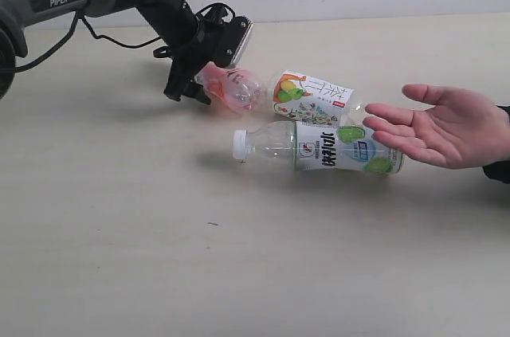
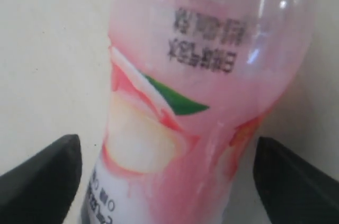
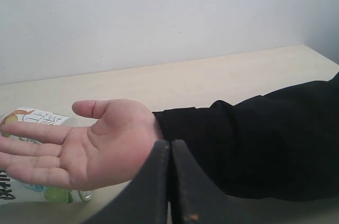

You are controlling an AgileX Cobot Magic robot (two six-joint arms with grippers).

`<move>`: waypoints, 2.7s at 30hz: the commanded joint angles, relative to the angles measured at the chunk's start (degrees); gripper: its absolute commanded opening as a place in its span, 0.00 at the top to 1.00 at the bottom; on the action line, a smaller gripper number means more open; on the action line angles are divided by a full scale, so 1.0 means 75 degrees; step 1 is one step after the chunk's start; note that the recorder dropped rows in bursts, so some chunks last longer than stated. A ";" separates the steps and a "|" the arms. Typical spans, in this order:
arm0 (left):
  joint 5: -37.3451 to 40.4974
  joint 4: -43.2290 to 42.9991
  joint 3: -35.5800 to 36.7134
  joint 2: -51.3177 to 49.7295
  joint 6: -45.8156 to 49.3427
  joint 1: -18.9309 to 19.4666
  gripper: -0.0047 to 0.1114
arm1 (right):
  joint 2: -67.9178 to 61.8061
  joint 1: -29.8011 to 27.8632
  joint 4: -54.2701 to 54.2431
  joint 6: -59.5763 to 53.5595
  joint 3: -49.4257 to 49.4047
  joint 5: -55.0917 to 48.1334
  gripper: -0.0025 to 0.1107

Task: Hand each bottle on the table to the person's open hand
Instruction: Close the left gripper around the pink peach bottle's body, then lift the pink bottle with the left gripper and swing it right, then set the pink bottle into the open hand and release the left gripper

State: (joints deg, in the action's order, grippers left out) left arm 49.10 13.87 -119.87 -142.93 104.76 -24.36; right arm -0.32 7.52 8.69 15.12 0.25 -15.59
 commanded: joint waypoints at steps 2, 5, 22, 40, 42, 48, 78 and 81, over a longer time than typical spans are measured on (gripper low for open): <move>0.0139 0.0057 -0.0037 0.0061 0.0021 -0.0031 0.57 | 0.0043 0.0015 0.0030 0.0003 -0.0033 0.0063 0.98; 0.0443 0.0031 -0.0037 0.0061 0.0021 -0.0031 0.90 | 0.0043 0.0015 0.0030 0.0003 -0.0033 0.0063 0.98; 0.2782 -0.0958 -0.0037 0.2249 -0.5060 -0.0771 0.96 | 0.0043 0.0015 0.0030 0.0003 -0.0033 0.0063 0.98; 0.1771 -0.1108 -0.0007 0.2881 -1.8031 -0.4336 0.96 | 0.0043 0.0015 0.0030 0.0003 -0.0033 0.0063 0.98; 0.1122 -0.0463 -0.0007 0.2786 -1.8607 -0.4336 0.96 | 0.0043 0.0015 0.0030 0.0003 -0.0033 0.0063 0.98; -0.0385 0.0327 -0.0007 0.2435 -1.9649 -0.4390 0.96 | 0.0043 0.0015 0.0030 0.0003 -0.0033 0.0063 0.98; -0.0738 0.0375 -0.0007 0.1261 -2.0543 -0.4361 0.96 | 0.0043 0.0015 0.0030 0.0003 -0.0033 0.0063 0.98; -0.0738 0.0378 -0.0007 0.1258 -2.0513 -0.4361 0.96 | 0.0043 0.0015 0.0030 0.0003 -0.0033 0.0063 0.98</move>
State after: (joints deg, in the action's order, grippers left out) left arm 44.29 16.91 -119.76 -133.56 -49.02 -57.01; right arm -0.32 7.52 8.69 15.12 0.25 -15.59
